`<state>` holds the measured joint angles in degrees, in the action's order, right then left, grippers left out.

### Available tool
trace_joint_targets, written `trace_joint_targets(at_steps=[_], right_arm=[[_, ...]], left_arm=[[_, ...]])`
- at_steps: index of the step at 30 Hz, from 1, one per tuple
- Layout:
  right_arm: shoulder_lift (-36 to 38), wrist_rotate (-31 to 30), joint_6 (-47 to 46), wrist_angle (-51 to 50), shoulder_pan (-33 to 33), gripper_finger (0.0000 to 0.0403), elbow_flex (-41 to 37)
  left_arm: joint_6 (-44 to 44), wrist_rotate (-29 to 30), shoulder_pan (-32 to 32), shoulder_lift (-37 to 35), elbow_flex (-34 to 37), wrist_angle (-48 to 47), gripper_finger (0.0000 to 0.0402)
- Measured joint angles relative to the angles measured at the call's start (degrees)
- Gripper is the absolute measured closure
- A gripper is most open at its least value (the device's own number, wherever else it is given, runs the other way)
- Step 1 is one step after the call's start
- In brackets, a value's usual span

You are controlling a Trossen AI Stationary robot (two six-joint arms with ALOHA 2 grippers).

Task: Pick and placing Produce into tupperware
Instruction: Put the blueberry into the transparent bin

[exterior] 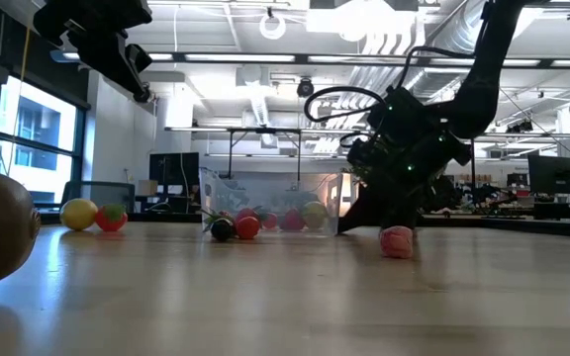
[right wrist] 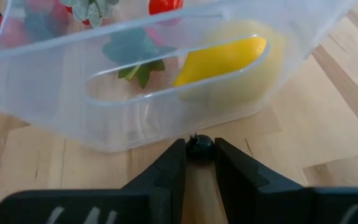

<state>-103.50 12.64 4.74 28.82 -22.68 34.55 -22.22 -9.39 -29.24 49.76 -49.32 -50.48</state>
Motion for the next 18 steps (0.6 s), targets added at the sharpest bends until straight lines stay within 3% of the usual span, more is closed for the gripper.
trace_joint_targets(at_steps=[18], right_arm=[[11.53, -3.04, 0.20, -12.93, 2.63, 0.0332, -0.07]], left_arm=[[0.00, 0.00, 0.01, -0.02, 0.00, 0.00, 0.0399]])
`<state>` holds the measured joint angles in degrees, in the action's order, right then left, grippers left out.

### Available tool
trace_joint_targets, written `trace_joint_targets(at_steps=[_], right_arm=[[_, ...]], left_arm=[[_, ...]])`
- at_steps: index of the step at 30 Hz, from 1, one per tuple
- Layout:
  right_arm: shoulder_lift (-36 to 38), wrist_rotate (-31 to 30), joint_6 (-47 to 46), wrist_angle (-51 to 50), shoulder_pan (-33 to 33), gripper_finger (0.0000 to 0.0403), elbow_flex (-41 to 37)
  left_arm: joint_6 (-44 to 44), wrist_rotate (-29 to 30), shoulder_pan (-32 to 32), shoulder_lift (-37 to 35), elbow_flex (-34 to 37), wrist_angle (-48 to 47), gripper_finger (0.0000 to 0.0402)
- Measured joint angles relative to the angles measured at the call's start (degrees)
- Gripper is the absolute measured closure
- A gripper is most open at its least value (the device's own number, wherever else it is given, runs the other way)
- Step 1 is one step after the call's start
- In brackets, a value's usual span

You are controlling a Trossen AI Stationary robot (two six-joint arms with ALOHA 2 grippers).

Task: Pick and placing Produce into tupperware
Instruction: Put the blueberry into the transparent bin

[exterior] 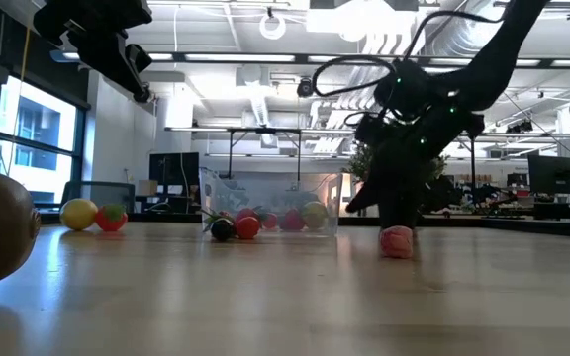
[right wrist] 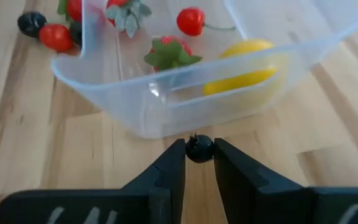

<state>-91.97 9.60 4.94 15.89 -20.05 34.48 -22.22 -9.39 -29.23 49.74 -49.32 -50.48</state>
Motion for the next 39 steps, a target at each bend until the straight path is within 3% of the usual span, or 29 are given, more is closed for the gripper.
trace_joint_targets(at_steps=[7, 13, 20, 26, 33, 39], right_arm=[[7.46, -0.18, -0.05, -3.26, -0.03, 0.0332, 0.00], [13.90, -3.12, -2.74, -0.43, -0.05, 0.0332, 0.00], [14.93, -3.08, -5.37, 0.12, -0.17, 0.0332, 3.34], [7.60, -2.42, -1.41, -11.18, -0.18, 0.0332, 14.77], [-7.32, 0.07, 0.10, -31.01, 0.08, 0.0332, 32.35], [-19.12, 0.13, 1.12, -42.37, 0.68, 0.0332, 44.45]], left_arm=[[0.00, 0.00, -0.02, 0.00, 0.02, 0.00, 0.0399], [0.00, 0.01, -0.02, 0.00, 0.00, 0.00, 0.0399], [0.00, 0.00, 0.00, 0.00, 0.01, 0.00, 0.0399], [0.00, 0.00, -0.02, 0.00, 0.00, 0.00, 0.0399], [0.00, 0.00, 0.00, 0.00, 0.02, 0.00, 0.0399], [0.00, 0.00, -0.01, 0.00, 0.00, -0.01, 0.0399]])
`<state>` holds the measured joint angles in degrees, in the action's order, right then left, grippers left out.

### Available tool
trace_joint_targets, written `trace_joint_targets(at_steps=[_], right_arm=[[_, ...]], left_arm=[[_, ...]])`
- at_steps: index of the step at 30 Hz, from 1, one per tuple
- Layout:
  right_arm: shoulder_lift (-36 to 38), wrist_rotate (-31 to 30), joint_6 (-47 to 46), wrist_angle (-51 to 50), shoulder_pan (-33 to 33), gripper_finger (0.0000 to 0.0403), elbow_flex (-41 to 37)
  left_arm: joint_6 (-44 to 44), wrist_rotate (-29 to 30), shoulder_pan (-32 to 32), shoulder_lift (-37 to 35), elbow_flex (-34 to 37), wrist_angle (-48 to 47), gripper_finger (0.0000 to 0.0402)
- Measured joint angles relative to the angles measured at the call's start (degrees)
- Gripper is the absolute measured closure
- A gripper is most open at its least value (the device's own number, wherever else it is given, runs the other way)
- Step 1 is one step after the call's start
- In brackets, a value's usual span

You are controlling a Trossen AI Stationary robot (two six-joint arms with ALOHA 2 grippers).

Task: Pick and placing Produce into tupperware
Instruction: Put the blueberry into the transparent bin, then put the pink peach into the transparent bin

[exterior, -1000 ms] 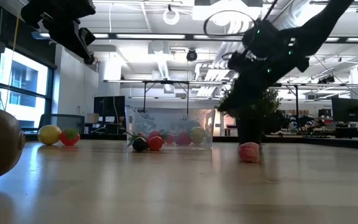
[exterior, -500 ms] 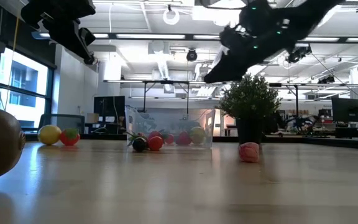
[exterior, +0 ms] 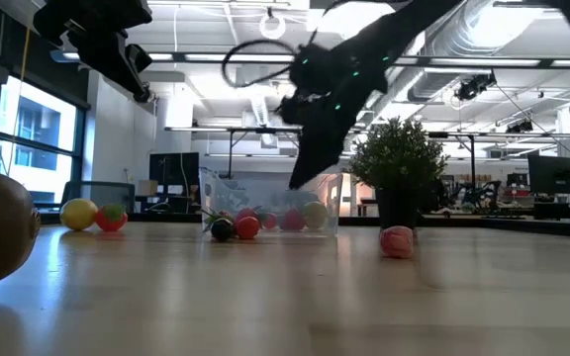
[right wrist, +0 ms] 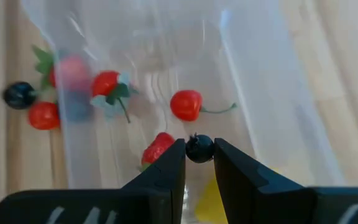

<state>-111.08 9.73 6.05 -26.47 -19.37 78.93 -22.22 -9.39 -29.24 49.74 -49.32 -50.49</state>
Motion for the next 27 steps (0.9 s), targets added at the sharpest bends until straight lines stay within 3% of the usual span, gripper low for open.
trace_joint_targets(at_steps=[9, 20, 27], right_arm=[[-10.83, 0.51, 0.01, -11.55, 0.61, 0.0332, 12.34], [-11.65, 0.79, 0.56, -11.77, 1.06, 0.0328, 13.26], [-11.65, 0.77, 1.82, -11.41, 1.06, 0.0299, 13.26]], left_arm=[[0.00, 0.00, -0.01, 0.00, 0.00, 0.01, 0.0399], [0.00, 0.00, 0.01, 0.00, 0.00, 0.01, 0.0399], [0.00, 0.00, 0.01, 0.00, 0.00, 0.01, 0.0399]])
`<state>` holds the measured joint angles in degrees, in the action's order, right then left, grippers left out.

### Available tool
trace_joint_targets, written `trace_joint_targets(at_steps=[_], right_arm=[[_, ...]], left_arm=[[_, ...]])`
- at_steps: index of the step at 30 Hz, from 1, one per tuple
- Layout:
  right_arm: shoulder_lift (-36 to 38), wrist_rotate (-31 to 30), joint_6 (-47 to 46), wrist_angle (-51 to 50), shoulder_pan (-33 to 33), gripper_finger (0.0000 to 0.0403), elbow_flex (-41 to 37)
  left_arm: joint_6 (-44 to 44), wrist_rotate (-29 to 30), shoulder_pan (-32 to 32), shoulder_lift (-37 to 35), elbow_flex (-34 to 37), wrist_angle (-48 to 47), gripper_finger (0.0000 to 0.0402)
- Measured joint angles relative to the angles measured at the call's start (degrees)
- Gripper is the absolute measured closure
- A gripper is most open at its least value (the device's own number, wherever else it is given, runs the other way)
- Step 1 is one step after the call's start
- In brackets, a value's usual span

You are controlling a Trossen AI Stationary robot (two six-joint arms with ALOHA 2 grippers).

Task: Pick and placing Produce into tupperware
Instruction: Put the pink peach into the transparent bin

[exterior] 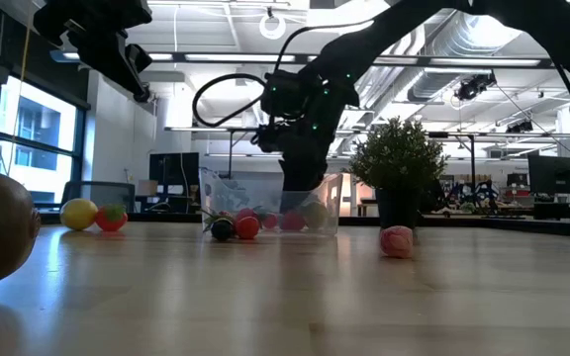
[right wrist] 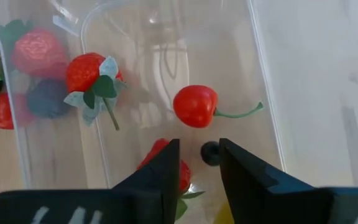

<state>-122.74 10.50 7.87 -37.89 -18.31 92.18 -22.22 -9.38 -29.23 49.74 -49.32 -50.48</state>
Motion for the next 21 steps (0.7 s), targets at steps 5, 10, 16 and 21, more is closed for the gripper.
trace_joint_targets(at_steps=[5, 10, 16, 21], right_arm=[[0.00, 0.01, 0.13, 1.20, -0.02, 0.0281, 0.00], [1.19, 1.62, 0.07, 1.20, -0.04, 0.0280, -0.02], [4.88, 3.49, -0.31, 0.83, -0.15, 0.0287, -0.04], [10.03, 4.15, -2.57, 0.39, -0.15, 0.0297, -0.04]], left_arm=[[0.00, 0.00, -0.02, 0.00, 0.00, 0.00, 0.0399], [0.00, 0.00, -0.01, 0.00, 0.02, 0.00, 0.0399], [0.00, 0.01, -0.01, 0.00, 0.02, 0.01, 0.0399], [0.00, 0.00, -0.02, 0.00, 0.00, 0.00, 0.0399]])
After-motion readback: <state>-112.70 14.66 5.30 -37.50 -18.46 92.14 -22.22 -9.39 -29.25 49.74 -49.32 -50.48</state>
